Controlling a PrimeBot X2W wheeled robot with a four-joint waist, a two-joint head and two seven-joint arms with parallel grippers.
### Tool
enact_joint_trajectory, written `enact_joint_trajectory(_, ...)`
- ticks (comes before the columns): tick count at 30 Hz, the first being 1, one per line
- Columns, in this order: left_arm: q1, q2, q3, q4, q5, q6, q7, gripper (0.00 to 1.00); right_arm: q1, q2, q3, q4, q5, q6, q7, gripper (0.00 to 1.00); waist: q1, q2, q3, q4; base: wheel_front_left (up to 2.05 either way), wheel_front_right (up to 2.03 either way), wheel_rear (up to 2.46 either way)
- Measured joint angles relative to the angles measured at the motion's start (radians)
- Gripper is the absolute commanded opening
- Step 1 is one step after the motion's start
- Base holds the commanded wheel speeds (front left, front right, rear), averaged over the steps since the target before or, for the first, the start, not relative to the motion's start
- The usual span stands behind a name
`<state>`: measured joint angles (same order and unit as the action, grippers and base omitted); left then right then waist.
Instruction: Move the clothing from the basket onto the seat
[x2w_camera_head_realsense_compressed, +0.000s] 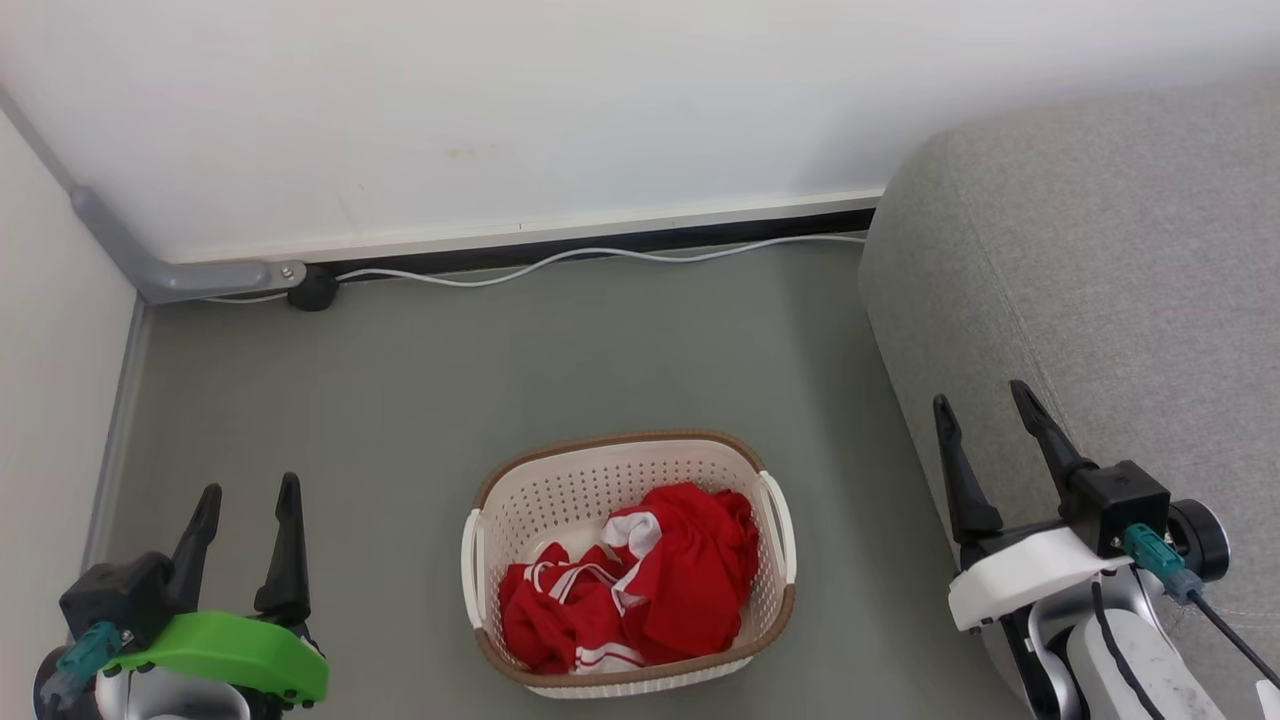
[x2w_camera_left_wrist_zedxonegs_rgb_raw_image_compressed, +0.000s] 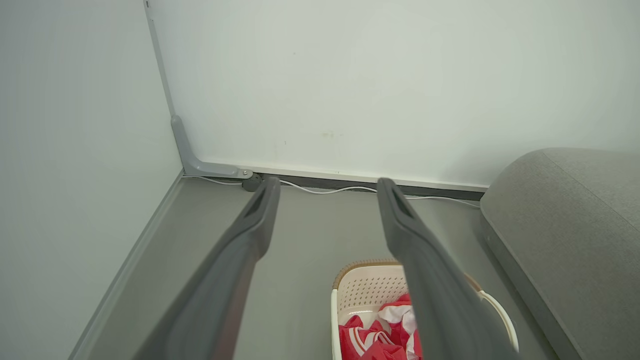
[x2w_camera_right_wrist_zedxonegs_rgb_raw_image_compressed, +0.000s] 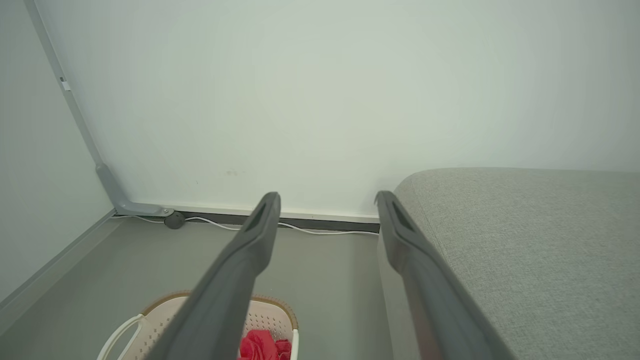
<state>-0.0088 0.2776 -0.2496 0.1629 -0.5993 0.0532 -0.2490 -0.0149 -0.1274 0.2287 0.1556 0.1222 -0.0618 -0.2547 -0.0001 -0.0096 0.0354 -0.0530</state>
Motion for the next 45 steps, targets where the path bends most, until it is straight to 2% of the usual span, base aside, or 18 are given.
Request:
enact_joint_trajectory(16, -0.003, 0.026, -0.044, -0.09, 0.044, -0.01, 0.004, 1.0, -0.001, 0.004, 0.005, -0.06, -0.005, 0.0, 0.0, 1.0, 0.0, 0.0, 0.143, -0.021, 0.0, 0.0, 0.0)
enact_joint_trajectory(24, -0.086, 0.054, -0.105, -0.121, 0.083, -0.039, 0.07, 1.0, -0.036, 0.018, 0.021, -0.096, -0.014, 0.0, 0.0, 1.0, 0.0, 0.0, 0.25, -0.039, 0.0, 0.0, 0.0)
enact_joint_trajectory(29, -0.159, 0.084, -0.174, -0.142, 0.137, -0.076, 0.142, 1.0, -0.078, 0.026, 0.035, -0.12, -0.025, 0.0, 0.0, 1.0, 0.0001, 0.0, 0.334, -0.055, 0.0, 0.0, 0.0)
enact_joint_trajectory(35, -0.243, 0.087, -0.222, -0.158, 0.174, -0.106, 0.21, 1.0, -0.121, 0.04, 0.054, -0.138, -0.026, 0.0, 0.0, 1.0, 0.0001, 0.0, 0.418, -0.073, 0.0, 0.0, 0.0)
enact_joint_trajectory(45, -0.368, 0.088, -0.267, -0.161, 0.208, -0.116, 0.326, 1.0, -0.229, 0.06, 0.076, -0.173, -0.026, 0.009, 0.0, 1.0, 0.0001, 0.0, 0.558, -0.115, 0.0, 0.0, 0.0)
